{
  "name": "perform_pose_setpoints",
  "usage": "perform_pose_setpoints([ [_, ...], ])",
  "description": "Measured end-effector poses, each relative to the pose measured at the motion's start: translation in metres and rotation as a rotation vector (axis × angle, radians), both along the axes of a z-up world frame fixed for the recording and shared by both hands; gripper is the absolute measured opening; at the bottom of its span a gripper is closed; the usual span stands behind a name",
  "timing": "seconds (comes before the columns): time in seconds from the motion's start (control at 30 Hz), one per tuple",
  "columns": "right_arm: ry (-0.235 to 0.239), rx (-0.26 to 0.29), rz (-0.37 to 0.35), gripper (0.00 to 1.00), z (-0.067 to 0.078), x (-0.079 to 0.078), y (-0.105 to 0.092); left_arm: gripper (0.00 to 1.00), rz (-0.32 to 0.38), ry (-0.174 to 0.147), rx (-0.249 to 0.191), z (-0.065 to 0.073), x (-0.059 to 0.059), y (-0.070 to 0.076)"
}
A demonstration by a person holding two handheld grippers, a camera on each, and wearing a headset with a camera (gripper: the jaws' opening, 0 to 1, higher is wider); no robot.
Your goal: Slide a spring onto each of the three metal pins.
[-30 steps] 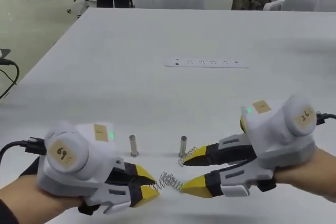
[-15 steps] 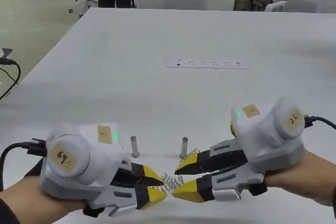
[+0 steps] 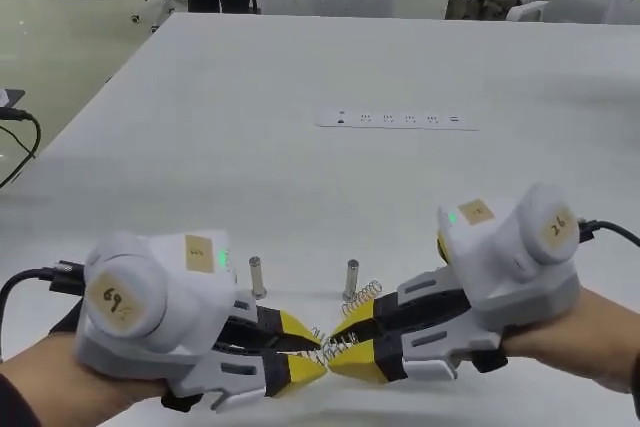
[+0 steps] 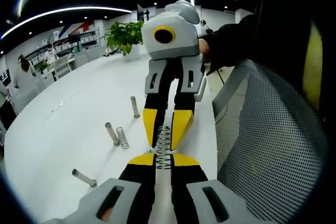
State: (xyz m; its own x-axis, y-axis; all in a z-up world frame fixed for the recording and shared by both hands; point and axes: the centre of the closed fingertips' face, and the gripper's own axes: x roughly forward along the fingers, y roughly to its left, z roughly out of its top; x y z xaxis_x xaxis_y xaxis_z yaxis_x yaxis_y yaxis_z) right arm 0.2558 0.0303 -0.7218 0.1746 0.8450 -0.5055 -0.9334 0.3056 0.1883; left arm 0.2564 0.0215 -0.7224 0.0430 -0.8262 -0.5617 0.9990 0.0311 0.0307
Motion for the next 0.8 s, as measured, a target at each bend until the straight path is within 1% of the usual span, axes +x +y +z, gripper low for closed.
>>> perform_pose_setpoints([
  [0.13,-0.006,-0.016,0.016,0.10,0.004,-0.002,0.004,0.02,-0.006,0.001,0.006,-0.002,-0.002,0.000],
  [0.23,-0.027,-0.049,0.038,0.09,0.007,-0.003,0.007,0.02,-0.007,0.004,0.007,-0.002,-0.002,-0.001],
  [0.33,-0.039,-0.089,0.059,0.09,0.009,-0.004,0.011,0.02,-0.010,0.005,0.011,-0.003,-0.003,0.000],
  [0.43,-0.046,-0.155,0.078,0.09,0.006,-0.005,0.011,0.02,-0.012,0.003,0.015,-0.004,-0.003,-0.001],
  [0.5,-0.052,-0.172,0.088,0.09,0.006,-0.005,0.012,0.02,-0.013,0.004,0.016,-0.004,-0.003,-0.001],
  [0.53,-0.041,-0.197,0.085,0.09,0.004,-0.005,0.010,0.02,-0.012,0.001,0.018,-0.004,-0.003,0.000],
  [0.57,-0.036,-0.210,0.087,0.09,0.003,-0.005,0.009,0.02,-0.012,0.000,0.018,-0.004,-0.003,0.000],
  [0.6,-0.046,-0.210,0.095,0.09,0.004,-0.005,0.011,0.02,-0.012,0.000,0.019,-0.004,-0.003,0.000],
  [0.7,-0.040,-0.236,0.101,0.09,0.003,-0.005,0.011,0.02,-0.011,0.002,0.019,-0.005,-0.003,0.000],
  [0.8,-0.032,-0.274,0.108,0.09,0.001,-0.005,0.009,0.02,-0.012,-0.002,0.018,-0.005,-0.002,0.000],
])
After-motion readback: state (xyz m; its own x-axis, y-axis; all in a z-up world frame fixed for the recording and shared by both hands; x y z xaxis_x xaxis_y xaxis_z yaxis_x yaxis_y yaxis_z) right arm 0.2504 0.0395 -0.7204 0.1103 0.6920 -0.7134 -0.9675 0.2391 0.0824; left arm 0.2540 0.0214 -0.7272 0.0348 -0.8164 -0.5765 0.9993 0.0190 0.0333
